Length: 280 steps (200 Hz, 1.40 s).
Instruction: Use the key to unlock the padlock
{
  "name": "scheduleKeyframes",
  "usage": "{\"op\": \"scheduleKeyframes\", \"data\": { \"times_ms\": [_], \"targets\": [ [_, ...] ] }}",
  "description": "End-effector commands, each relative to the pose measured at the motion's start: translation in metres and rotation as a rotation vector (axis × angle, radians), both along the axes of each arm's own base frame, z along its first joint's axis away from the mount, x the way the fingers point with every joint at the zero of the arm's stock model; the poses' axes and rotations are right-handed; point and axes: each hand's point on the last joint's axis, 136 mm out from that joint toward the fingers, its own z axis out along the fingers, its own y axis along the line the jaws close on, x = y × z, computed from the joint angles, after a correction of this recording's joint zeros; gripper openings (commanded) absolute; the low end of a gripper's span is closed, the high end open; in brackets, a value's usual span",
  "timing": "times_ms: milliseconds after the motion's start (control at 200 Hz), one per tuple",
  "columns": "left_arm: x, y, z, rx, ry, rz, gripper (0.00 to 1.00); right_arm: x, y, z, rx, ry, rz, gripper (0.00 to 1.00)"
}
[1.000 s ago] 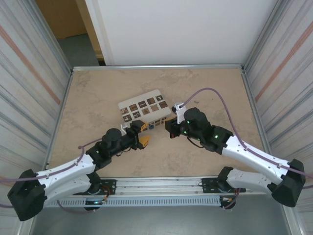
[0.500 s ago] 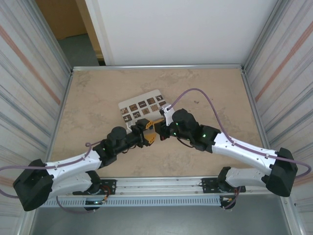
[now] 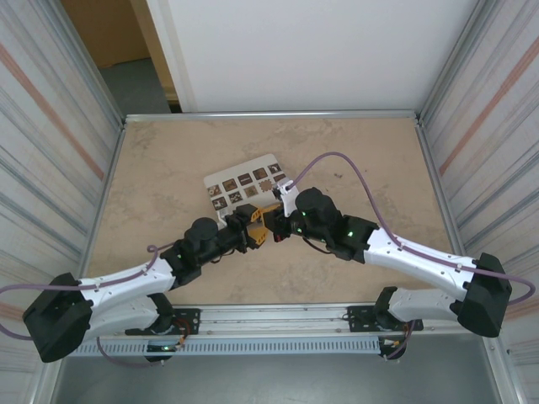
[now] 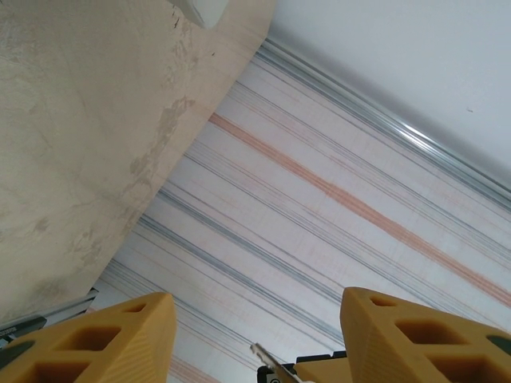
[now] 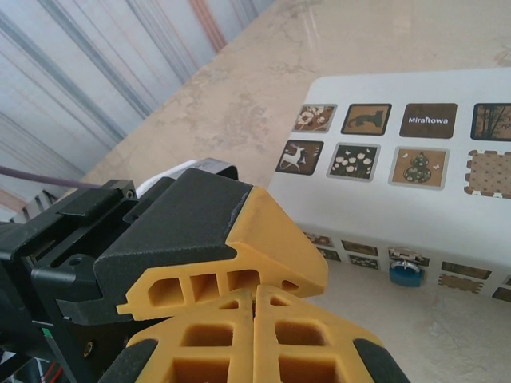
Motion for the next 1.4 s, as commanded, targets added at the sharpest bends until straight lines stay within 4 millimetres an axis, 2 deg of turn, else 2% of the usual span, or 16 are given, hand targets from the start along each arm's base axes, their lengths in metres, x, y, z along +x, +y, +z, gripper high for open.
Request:
{"op": "scheduleKeyframes", "data": {
  "times_ms": [0, 546, 812, 1398],
  "targets": [
    [0.002, -0.001, 0.02, -0.08, 0.016, 0.021, 0.55, -0.004, 0.007, 0.005, 0.026, 0.007, 0.019, 0.0],
    [0.002, 0.003, 0.017, -0.064, 0.027, 0.038, 0.45, -0.006, 0.006, 0.0, 0.008, 0.021, 0.024, 0.0],
    [0.001, 0.003, 0.017, -0.062, 0.028, 0.036, 0.33, -0.006, 0.005, -0.001, 0.002, 0.021, 0.023, 0.0],
    [0.0, 0.006, 0.007, -0.026, 0.048, 0.044, 0.17, -0.005, -0.001, 0.002, 0.004, 0.009, 0.002, 0.0]
  ]
}}
